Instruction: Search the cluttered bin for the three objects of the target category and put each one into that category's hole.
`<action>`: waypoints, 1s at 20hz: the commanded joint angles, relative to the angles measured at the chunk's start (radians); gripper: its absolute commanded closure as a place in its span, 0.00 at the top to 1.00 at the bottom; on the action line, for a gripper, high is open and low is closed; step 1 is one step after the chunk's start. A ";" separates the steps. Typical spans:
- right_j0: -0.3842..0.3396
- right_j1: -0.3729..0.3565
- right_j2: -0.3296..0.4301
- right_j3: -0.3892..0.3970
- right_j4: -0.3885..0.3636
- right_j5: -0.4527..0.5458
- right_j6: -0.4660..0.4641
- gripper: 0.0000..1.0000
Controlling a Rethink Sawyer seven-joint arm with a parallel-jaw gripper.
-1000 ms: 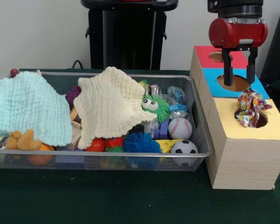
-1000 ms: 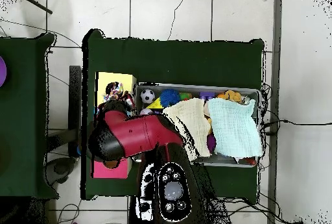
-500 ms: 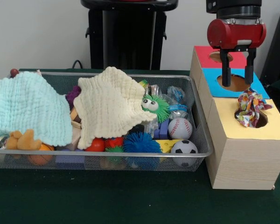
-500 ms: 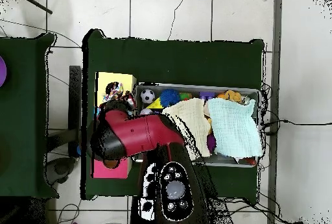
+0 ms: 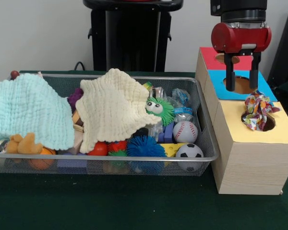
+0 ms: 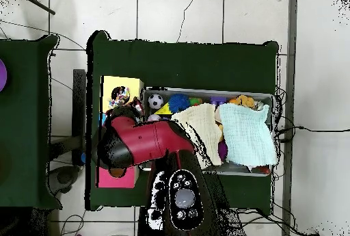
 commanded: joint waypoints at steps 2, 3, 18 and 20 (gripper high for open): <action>-0.014 0.041 -0.006 -0.019 0.020 0.053 0.139 1.00; -0.013 0.043 -0.008 -0.020 0.018 0.052 0.138 1.00; 0.011 0.080 -0.031 -0.056 0.024 0.037 0.150 1.00; 0.007 0.073 -0.024 -0.052 0.030 0.047 0.150 1.00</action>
